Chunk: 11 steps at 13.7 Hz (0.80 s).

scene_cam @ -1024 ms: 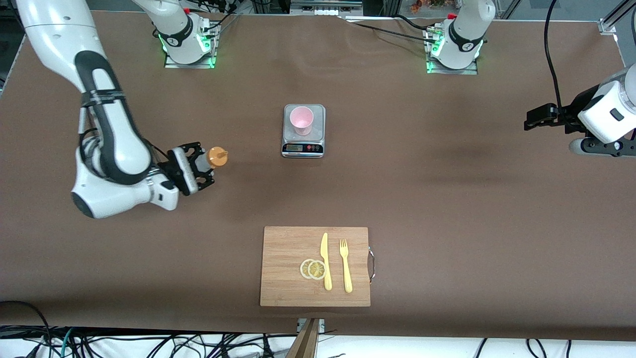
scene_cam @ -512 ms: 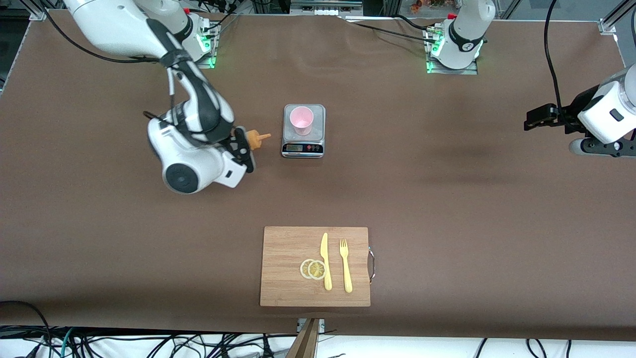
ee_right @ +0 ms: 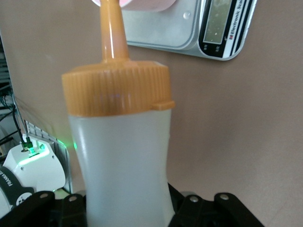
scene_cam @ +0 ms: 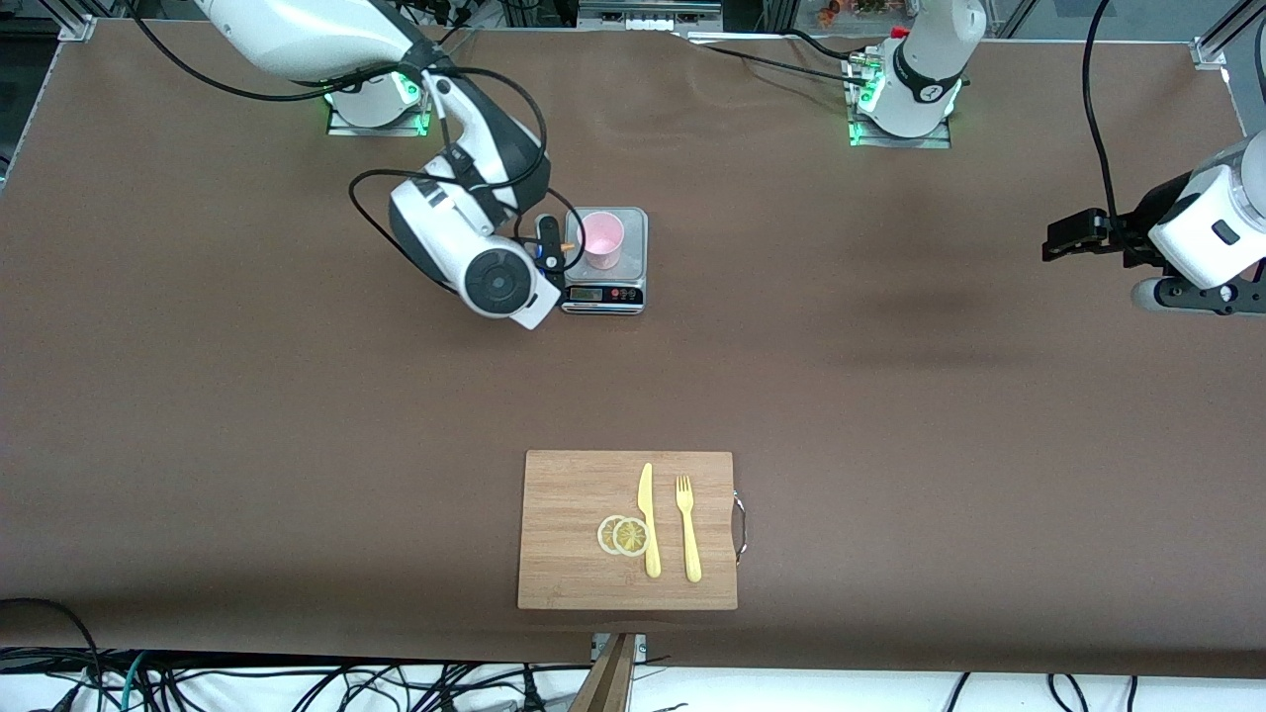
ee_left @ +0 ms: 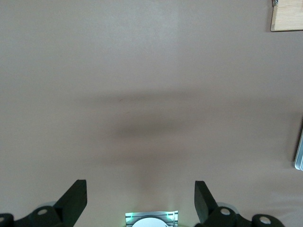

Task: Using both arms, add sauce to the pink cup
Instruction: 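Carry the sauce bottle with the right gripper over the pink cup, then tilt the bottle nozzle into the pink cup with the right gripper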

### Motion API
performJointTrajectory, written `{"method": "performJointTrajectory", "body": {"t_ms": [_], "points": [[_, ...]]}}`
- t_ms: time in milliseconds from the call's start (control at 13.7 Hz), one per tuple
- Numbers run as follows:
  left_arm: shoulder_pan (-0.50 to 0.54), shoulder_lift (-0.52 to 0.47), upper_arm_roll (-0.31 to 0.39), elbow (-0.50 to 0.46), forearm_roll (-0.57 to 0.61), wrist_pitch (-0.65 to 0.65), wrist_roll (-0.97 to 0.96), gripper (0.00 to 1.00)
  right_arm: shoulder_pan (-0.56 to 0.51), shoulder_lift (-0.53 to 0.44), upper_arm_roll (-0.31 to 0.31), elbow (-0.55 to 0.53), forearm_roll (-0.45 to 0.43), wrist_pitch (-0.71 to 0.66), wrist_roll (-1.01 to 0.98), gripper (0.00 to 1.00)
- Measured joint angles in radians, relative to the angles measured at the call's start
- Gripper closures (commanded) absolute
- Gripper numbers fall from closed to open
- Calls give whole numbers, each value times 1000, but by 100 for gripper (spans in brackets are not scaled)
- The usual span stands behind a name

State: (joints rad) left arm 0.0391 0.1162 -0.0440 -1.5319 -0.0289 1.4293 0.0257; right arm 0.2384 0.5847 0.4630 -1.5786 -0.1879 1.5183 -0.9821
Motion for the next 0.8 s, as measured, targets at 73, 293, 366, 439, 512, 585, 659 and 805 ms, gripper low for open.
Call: {"method": "performJointTrajectory", "body": {"t_ms": [73, 293, 366, 439, 512, 585, 659, 805], "points": [[0, 0, 0, 0, 0, 0, 0, 0, 17, 0, 2, 0, -23, -12, 22, 100], [0, 0, 0, 0, 0, 0, 0, 0, 75, 0, 4, 0, -88, -31, 81, 100], [0, 0, 1, 0, 0, 0, 0, 0, 92, 0, 4, 1, -107, -41, 98, 100], [1, 0, 1, 0, 0, 0, 0, 0, 106, 0, 4, 6, -128, -54, 121, 100], [3, 1, 2, 0, 0, 0, 0, 0, 119, -1, 4, 13, -147, -66, 141, 100], [4, 1, 2, 0, 0, 0, 0, 0, 133, -1, 4, 20, -164, -78, 161, 100], [5, 1, 2, 0, 0, 0, 0, 0, 145, -1, 4, 26, -180, -88, 180, 100], [5, 2, 2, 0, 0, 0, 0, 0, 163, -1, 8, 36, -202, -109, 220, 100]]}}
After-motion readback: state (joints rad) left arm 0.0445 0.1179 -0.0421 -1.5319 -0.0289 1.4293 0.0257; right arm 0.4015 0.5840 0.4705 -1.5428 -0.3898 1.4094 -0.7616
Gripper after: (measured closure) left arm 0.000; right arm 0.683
